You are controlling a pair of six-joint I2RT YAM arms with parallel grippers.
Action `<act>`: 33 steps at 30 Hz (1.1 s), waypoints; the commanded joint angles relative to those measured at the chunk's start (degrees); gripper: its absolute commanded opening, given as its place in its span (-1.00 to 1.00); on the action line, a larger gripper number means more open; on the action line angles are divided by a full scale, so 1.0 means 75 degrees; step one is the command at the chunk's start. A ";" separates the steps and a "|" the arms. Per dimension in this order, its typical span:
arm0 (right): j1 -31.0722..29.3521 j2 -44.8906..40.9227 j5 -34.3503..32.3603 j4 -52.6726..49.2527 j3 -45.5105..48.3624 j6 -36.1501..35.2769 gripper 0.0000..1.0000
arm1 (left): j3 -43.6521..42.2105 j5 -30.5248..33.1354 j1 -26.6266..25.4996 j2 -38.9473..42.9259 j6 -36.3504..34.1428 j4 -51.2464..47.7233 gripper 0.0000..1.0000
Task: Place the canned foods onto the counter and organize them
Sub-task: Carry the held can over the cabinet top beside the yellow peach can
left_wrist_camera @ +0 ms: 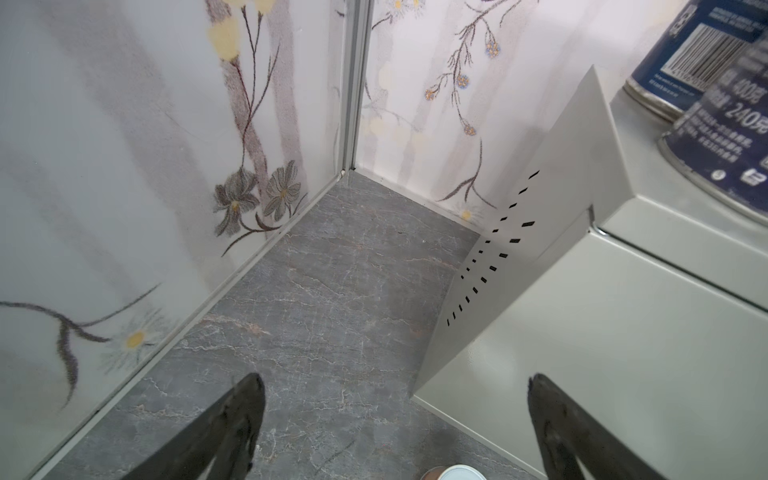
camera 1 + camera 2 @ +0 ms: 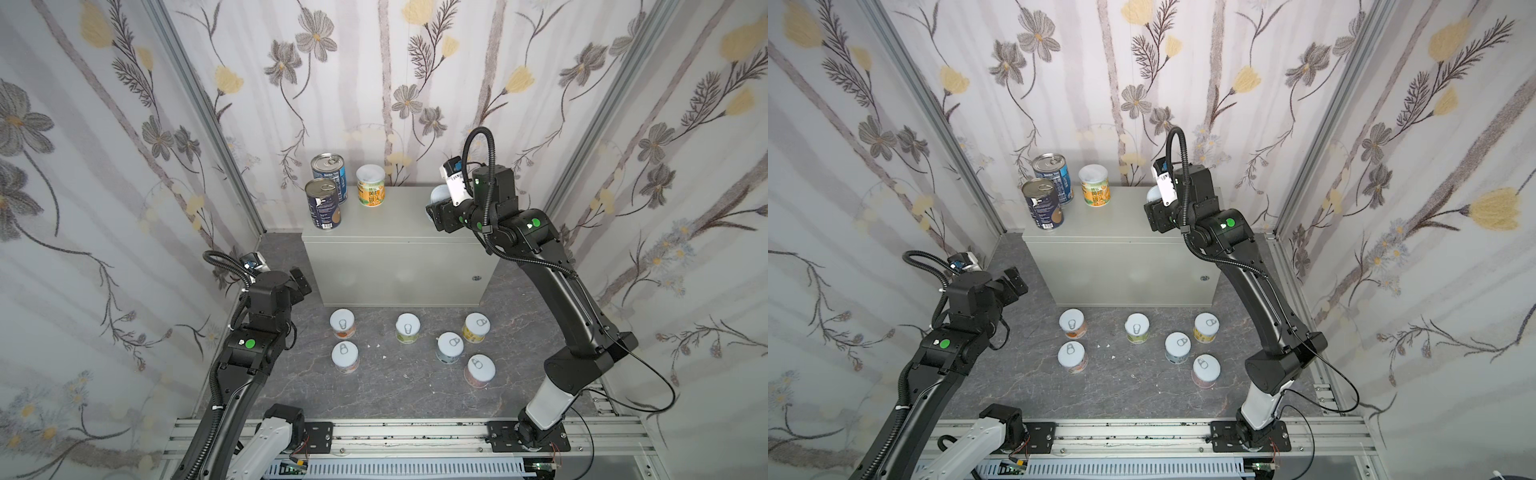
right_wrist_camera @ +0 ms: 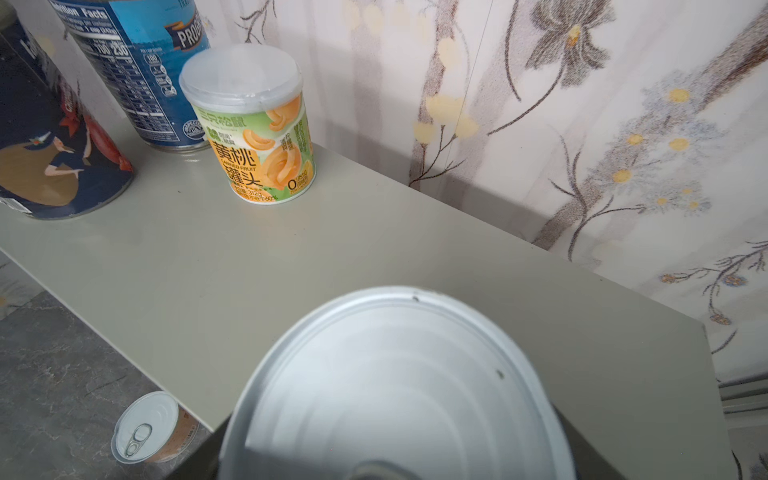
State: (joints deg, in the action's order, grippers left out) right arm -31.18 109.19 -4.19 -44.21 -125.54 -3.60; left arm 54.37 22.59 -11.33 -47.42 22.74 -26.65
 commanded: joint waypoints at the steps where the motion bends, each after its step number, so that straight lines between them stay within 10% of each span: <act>1: 0.0050 0.0272 0.0227 0.0043 -0.0359 -0.0183 -1.00 | -0.0154 -0.0909 0.0235 -0.0012 0.0383 0.0267 1.00; 33: -0.0272 0.1702 0.0623 0.1130 -0.1492 0.1273 -0.15 | -0.0379 -0.0800 0.1762 -0.1099 0.1428 0.1423 1.00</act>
State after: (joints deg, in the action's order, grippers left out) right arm -32.88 121.27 1.43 -42.70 -135.85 4.60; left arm 50.83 17.19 1.28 -55.31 31.68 -19.44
